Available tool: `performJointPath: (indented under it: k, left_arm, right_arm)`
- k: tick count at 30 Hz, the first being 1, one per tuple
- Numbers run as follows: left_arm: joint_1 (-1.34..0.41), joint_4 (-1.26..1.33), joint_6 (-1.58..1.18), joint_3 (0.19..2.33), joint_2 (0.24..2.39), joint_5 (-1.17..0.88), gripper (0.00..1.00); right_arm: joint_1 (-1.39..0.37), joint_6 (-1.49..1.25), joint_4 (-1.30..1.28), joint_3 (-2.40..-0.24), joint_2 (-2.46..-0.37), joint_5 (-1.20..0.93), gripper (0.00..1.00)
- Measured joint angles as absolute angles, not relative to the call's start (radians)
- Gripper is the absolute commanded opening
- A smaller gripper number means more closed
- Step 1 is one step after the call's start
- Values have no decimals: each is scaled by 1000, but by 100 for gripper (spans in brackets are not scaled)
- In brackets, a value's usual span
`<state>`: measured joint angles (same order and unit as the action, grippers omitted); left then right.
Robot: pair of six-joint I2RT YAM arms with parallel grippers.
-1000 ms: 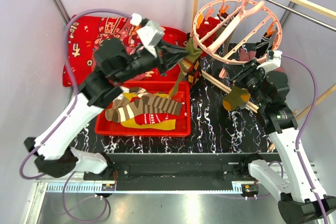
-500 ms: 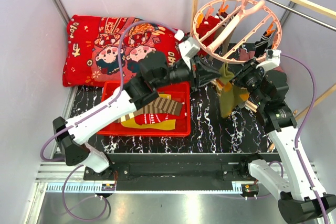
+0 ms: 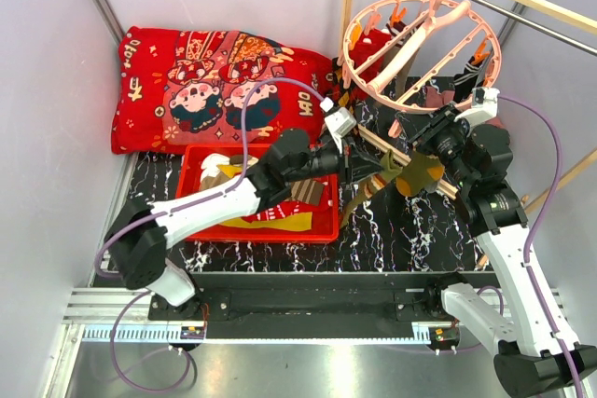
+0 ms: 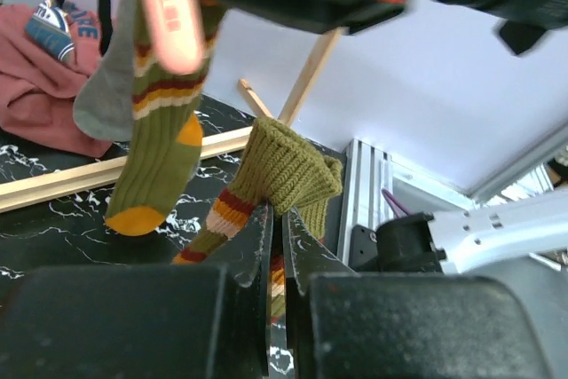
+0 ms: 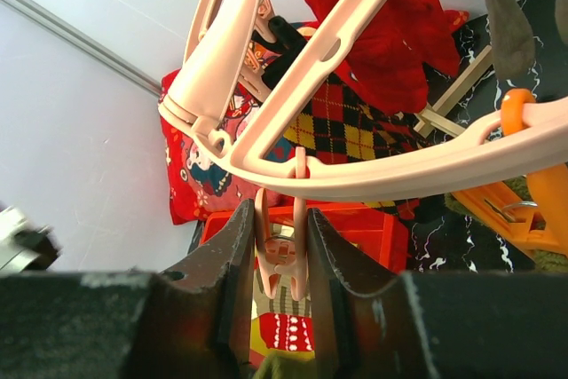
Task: Clip the socks to the hanger
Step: Clamp the sock onto the hanger.
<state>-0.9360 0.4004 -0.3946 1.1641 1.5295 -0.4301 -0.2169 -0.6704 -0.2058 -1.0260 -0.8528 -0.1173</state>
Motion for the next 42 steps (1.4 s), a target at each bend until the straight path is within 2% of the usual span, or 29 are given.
performJointPath:
  k: [11,42]
  left_arm:
    - [-826,497,-546,1188,1644,-450,0]
    - [-820,444,-633,1332,1658,-505,0]
  right_arm:
    - [-217,-644,-202,-1026,-827,-123,0]
    - [-217,-604,-128,-1003,-821,-200,0]
